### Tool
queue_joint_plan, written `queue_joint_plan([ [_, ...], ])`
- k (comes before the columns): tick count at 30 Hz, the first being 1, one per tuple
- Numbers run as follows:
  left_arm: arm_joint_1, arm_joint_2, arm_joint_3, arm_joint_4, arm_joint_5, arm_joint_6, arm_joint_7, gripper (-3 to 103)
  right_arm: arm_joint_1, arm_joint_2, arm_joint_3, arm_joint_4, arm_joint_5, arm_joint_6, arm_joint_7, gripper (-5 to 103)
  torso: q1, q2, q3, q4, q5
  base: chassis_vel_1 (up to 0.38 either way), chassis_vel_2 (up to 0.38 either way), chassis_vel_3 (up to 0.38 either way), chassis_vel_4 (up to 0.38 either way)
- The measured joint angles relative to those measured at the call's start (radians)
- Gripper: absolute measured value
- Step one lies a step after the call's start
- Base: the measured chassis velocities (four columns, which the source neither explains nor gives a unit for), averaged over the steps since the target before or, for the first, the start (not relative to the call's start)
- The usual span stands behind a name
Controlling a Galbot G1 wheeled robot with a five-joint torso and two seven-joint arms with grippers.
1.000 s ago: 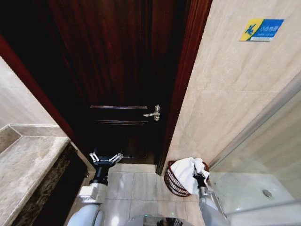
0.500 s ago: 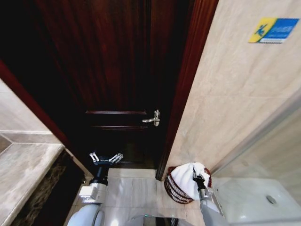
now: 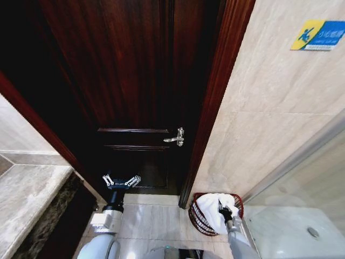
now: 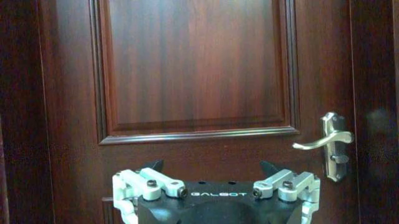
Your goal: Discard the used towel into the hamper.
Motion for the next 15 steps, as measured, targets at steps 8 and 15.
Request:
queue_joint_plan([
  [8, 0.000, 0.000, 0.000, 0.000, 0.000, 0.000, 0.000, 100, 0.061, -0.014, 0.002, -0.046, -0.125, -0.132, 0.007, 14, 0.000, 0.000, 0.000, 0.0000, 0.0000, 0.000, 0.000, 0.000, 0.000],
  [15, 0.000, 0.000, 0.000, 0.000, 0.000, 0.000, 0.000, 100, 0.134, -0.026, 0.006, -0.121, -0.249, -0.231, 0.031, 14, 0.000, 0.000, 0.000, 0.0001, 0.0002, 0.000, 0.000, 0.000, 0.000],
])
